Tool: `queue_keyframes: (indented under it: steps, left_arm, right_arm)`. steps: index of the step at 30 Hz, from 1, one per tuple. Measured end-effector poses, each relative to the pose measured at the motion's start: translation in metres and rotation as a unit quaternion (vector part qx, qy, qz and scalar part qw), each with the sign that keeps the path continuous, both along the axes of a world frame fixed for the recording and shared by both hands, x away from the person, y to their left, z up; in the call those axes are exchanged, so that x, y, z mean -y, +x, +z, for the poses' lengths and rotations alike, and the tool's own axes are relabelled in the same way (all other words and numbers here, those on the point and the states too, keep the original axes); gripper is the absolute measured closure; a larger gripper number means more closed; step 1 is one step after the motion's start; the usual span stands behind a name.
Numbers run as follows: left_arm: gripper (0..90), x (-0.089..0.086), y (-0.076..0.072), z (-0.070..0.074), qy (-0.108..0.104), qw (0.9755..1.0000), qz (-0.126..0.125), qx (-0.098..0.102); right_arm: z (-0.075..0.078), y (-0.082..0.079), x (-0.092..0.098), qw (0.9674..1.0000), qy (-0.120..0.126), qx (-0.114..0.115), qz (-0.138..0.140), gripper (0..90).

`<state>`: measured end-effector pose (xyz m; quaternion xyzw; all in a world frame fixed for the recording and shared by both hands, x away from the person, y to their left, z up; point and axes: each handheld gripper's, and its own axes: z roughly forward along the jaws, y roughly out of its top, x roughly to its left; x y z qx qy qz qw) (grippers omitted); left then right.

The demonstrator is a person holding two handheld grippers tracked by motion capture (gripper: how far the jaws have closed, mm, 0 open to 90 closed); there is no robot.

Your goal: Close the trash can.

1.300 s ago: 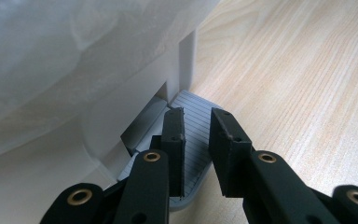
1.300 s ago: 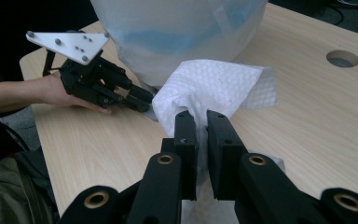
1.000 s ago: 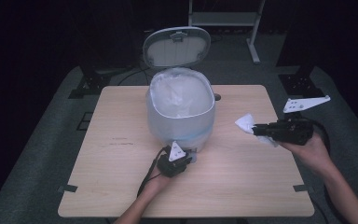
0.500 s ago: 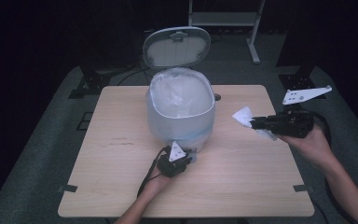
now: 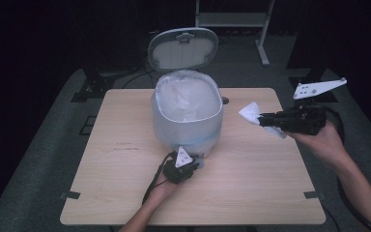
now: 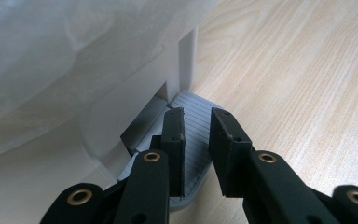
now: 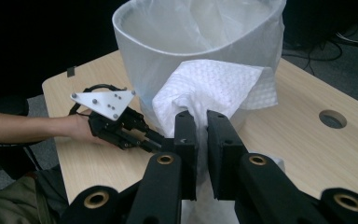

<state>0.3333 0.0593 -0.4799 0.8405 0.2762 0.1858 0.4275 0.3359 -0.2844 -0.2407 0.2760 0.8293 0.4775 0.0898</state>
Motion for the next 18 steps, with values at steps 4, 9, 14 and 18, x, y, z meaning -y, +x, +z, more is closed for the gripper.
queue_keyframes:
  steps: [4,9,14,18]
  left_arm:
    - [75.7,0.0,0.0,0.0,-0.001,1.0,0.001,0.0]
    - [75.8,0.0,0.0,0.0,-0.001,1.0,0.001,0.0]
    - [75.7,0.0,0.0,0.0,-0.001,1.0,0.001,0.001]
    - [75.8,0.0,0.0,0.0,-0.002,1.0,0.001,0.0]
  right_arm:
    - [0.006,0.001,-0.005,1.0,-0.005,0.002,0.005,82.1]
    - [0.015,0.002,-0.011,0.9999,-0.008,0.007,0.012,82.2]
    - [0.022,0.004,-0.017,0.9997,-0.01,0.014,0.016,82.3]
    - [0.029,0.005,-0.021,0.9996,-0.012,0.015,0.018,82.2]
